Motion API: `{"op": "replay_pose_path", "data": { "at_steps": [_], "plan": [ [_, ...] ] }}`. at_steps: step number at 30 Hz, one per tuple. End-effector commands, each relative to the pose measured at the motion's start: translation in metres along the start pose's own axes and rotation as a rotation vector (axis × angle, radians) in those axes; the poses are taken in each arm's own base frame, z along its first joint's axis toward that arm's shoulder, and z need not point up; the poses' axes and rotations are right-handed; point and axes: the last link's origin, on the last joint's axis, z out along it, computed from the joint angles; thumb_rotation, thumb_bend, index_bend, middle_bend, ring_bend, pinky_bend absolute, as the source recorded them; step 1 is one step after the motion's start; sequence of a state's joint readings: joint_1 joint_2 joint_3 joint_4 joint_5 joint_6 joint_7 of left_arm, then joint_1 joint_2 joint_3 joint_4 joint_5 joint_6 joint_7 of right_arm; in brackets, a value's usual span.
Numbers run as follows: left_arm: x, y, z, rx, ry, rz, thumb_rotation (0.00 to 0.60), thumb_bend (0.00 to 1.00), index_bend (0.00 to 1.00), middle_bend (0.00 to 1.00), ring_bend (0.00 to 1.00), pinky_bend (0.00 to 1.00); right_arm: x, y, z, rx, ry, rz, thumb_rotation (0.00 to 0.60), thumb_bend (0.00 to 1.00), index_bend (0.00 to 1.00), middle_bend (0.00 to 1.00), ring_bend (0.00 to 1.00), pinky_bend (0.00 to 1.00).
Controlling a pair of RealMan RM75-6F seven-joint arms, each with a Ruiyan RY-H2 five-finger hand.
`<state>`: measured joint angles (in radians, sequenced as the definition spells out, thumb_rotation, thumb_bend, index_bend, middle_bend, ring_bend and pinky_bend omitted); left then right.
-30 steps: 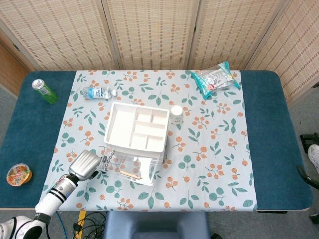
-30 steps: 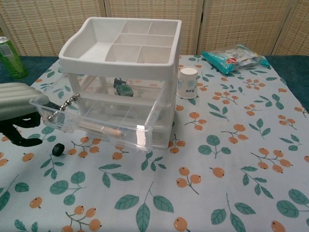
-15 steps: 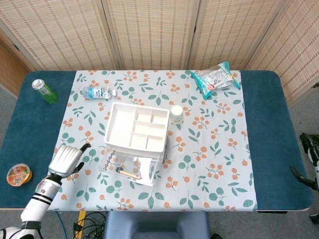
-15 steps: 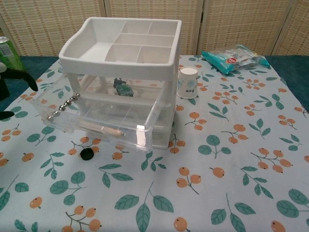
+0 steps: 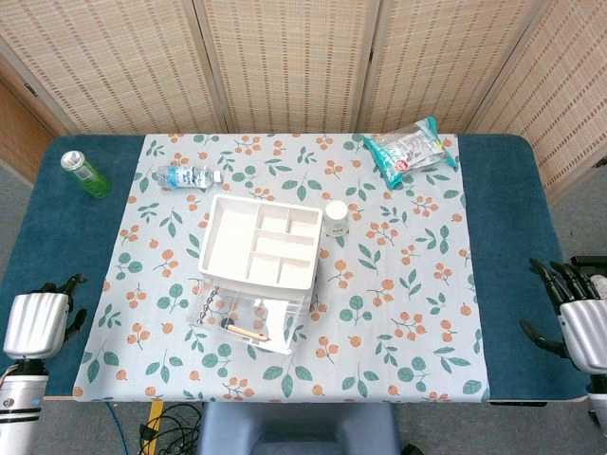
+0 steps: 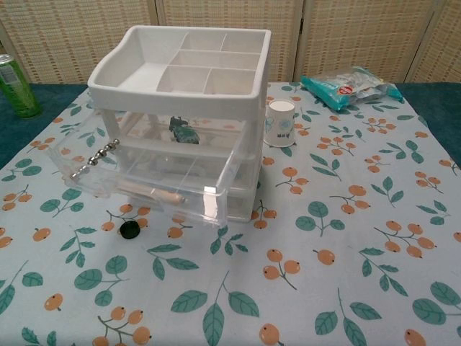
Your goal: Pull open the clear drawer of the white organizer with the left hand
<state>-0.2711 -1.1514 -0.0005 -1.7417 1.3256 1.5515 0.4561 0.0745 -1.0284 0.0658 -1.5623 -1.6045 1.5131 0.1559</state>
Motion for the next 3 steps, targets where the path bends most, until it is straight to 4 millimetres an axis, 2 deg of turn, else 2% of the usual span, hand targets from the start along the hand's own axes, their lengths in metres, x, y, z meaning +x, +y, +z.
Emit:
{"op": "replay_pose_path", "data": {
  "at_steps": [1, 3],
  "plan": [
    [-0.0038, -0.0026, -0.0150, 0.007, 0.017, -0.006, 0.600, 0.31, 0.32, 0.63, 0.51, 0.68, -0.0037, -0.0010, 0.0004, 0.002, -0.010, 0.009, 0.600, 0.28, 0.04, 0.20, 0.15, 0.10],
    [-0.0056, -0.0029, -0.0212, 0.009, 0.015, -0.001, 0.600, 0.31, 0.32, 0.63, 0.51, 0.67, -0.0055, -0.0016, -0.0002, 0.001, -0.012, 0.011, 0.600, 0.28, 0.04, 0.20, 0.15, 0.10]
  ]
}}
